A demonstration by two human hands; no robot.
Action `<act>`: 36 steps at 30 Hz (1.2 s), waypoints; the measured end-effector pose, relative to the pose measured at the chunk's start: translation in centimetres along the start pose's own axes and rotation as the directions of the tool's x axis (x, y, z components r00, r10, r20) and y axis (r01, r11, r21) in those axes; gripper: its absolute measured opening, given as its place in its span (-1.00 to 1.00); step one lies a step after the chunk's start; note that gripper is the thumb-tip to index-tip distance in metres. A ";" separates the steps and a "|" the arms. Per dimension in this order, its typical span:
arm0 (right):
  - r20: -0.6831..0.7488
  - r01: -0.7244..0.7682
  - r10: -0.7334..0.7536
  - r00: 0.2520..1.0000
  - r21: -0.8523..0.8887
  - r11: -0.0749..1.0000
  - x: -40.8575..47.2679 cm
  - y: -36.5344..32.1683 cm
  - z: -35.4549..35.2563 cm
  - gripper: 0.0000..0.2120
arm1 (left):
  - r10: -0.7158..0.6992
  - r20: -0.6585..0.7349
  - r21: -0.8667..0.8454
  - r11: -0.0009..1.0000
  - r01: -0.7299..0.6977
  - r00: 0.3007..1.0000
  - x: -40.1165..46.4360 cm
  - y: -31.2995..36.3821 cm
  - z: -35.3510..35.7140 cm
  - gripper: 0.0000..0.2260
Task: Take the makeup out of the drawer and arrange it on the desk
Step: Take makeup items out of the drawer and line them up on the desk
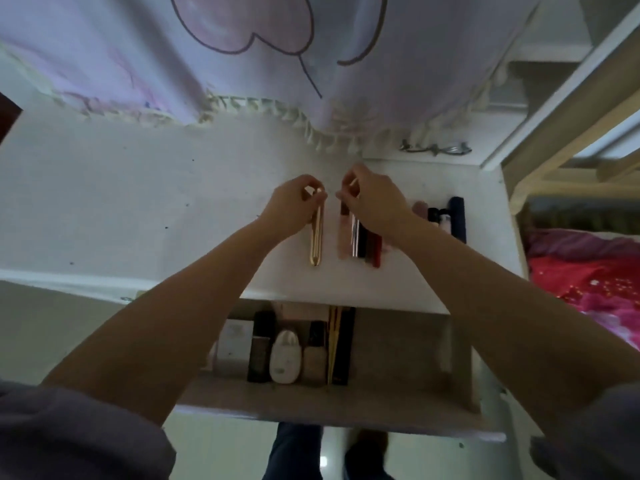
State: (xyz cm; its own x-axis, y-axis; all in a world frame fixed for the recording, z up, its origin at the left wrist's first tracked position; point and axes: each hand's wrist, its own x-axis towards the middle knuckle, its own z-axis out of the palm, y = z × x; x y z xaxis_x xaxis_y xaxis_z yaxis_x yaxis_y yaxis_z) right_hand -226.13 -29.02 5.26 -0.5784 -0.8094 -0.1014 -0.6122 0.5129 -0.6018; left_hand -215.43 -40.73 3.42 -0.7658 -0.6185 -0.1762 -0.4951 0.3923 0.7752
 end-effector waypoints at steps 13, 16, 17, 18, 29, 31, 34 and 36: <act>-0.101 0.045 -0.072 0.992 -0.248 0.968 -0.9 2.2 0.9 -0.79 | -0.088 0.071 -0.096 0.991 0.095 0.994 1.3 -0.4 3.4 -0.76; -0.146 0.132 -0.147 0.978 -0.111 0.985 -5.0 1.8 0.6 -0.82 | -0.039 0.040 -0.134 0.990 0.044 0.998 -2.4 -0.8 2.9 -0.89; -0.126 0.163 -0.170 0.977 -0.067 0.984 -7.1 1.9 1.0 -0.80 | 0.018 0.037 -0.138 0.990 -0.013 0.999 -4.6 -1.3 3.0 -0.93; -0.066 0.164 -0.166 0.984 -0.024 0.986 -9.6 2.2 1.8 -0.76 | 0.082 0.055 -0.138 0.988 -0.074 0.995 -7.0 -2.1 3.2 -0.94; 0.324 -0.249 0.206 0.923 0.097 0.964 -16.1 9.8 14.1 -0.58 | -0.070 0.333 0.287 0.957 -0.030 0.940 -14.8 -9.5 14.0 -0.70; 0.296 -0.246 0.201 0.934 0.123 0.962 -15.2 10.1 14.8 -0.60 | -0.065 0.304 0.387 0.920 -0.061 0.950 -13.9 -9.9 15.0 -0.64; 0.237 -0.235 0.196 0.952 0.147 0.961 -14.7 10.1 15.3 -0.66 | -0.027 0.283 0.466 0.878 -0.113 0.959 -13.6 -10.2 15.7 -0.60; 0.224 -0.218 0.199 0.954 0.063 0.974 -14.9 10.1 15.8 -0.69 | -0.034 0.276 0.437 0.895 -0.094 0.960 -13.9 -10.5 16.0 -0.62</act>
State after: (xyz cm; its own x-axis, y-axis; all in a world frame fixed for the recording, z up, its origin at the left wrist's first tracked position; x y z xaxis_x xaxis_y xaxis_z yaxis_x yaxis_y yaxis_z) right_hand -215.19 -16.33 -11.88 -0.5528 -0.7345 -0.3937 -0.4364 0.6576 -0.6141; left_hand -206.15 -25.40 -12.01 -0.8319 -0.4193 -0.3636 -0.5505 0.7062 0.4453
